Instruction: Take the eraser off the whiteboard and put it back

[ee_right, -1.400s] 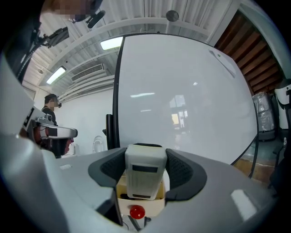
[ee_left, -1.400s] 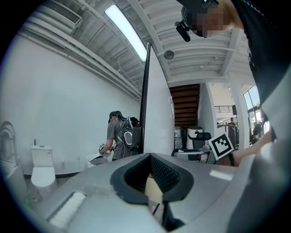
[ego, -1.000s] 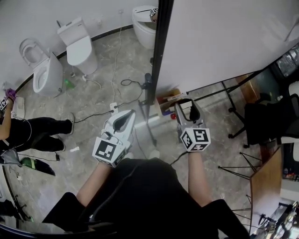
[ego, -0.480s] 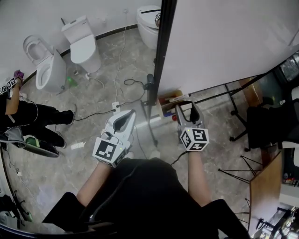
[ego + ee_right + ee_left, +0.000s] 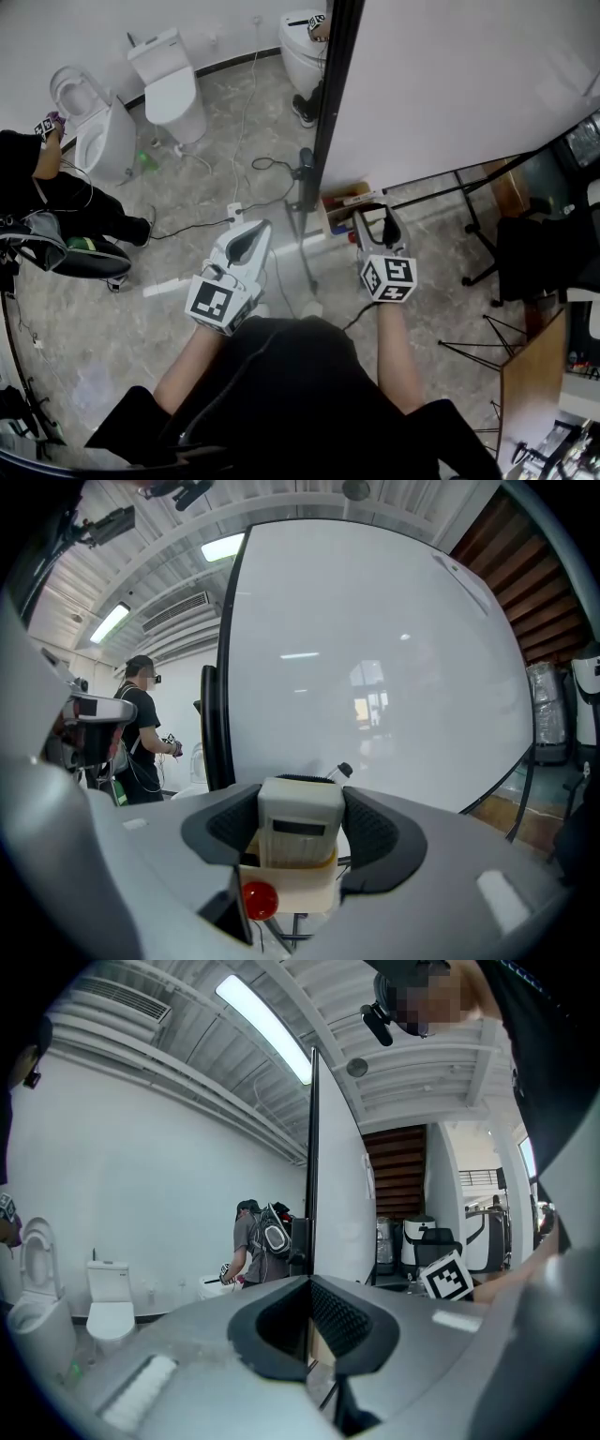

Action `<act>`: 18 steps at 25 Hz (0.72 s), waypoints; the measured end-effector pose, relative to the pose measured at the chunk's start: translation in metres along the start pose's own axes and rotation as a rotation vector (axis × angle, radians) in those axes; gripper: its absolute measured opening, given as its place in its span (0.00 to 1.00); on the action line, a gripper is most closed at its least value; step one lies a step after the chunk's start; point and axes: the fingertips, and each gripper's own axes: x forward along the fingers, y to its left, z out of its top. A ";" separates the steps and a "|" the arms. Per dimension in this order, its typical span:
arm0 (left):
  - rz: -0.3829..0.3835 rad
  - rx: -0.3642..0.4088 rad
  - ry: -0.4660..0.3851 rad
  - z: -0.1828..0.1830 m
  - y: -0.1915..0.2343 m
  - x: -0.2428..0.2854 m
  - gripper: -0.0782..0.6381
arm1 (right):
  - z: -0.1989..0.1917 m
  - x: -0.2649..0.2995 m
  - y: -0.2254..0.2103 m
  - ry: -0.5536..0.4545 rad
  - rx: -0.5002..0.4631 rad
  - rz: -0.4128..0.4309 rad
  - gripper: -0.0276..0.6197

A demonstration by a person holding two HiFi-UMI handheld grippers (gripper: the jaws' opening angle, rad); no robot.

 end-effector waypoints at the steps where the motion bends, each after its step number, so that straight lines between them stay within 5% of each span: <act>1: -0.002 0.004 0.000 -0.001 0.000 0.000 0.12 | 0.000 0.000 0.000 0.001 -0.003 -0.002 0.47; 18: -0.036 -0.035 -0.011 0.004 -0.004 -0.002 0.12 | 0.001 -0.013 -0.001 0.001 0.009 -0.037 0.53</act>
